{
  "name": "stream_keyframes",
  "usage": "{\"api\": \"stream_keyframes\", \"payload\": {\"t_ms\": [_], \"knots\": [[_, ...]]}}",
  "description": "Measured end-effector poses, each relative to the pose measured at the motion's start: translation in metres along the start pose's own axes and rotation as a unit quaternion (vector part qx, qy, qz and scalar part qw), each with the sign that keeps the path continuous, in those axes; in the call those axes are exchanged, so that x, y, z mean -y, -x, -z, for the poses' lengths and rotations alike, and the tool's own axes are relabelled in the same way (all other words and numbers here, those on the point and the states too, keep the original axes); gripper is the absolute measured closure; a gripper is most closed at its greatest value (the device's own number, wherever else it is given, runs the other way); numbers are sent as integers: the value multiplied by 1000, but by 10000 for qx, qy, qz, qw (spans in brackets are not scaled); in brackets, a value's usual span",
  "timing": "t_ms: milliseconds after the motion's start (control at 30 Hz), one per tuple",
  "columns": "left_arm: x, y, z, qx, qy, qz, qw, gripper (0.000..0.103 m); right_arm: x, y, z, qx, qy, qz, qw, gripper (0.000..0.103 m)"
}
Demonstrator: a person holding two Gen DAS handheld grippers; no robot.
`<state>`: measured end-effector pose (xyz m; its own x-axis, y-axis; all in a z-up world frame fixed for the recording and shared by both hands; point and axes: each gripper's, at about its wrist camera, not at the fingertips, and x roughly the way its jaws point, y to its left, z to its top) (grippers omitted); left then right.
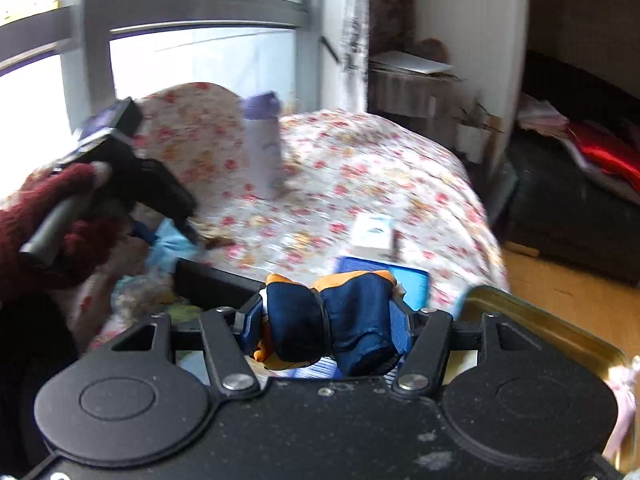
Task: Organize soft objects
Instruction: 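Grasp the blue-orange plush with the right gripper while the left gripper holds the mask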
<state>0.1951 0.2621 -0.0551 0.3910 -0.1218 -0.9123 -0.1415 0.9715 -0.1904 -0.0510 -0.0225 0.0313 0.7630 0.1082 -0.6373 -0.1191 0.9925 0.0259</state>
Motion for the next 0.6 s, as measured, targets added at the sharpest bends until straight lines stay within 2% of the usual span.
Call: {"api": "stream_keyframes", "payload": {"t_ms": [133,233,267,333,400,500,567,600], "knots": [[2,-2,0,-21,-49,-62,10000,56,13,-3,9,-64,-200,79,9997,43],[3,-3,1,13,-97,-127,9999,59,12,-7,11,-47,-177,51,9998,43],[3,-2,2,34,-118,-144,9998,64,12,-9,11,-69,-175,25,9998,43],[5,-3,3,58,-163,-204,9996,65,9,-13,12,-108,-145,-17,9998,43],[6,-4,2,5,-165,-231,9996,58,7,-13,13,-118,-74,-26,9999,43],[5,-7,0,-25,-74,-100,9999,24,5,-11,13,-108,-54,-93,9999,43],[5,-8,0,-15,-9,-99,9999,14,6,-8,13,-89,-88,-138,9998,43],[5,-9,0,-23,1,-107,9999,13,7,-8,13,-84,-103,-156,9998,43]]}}
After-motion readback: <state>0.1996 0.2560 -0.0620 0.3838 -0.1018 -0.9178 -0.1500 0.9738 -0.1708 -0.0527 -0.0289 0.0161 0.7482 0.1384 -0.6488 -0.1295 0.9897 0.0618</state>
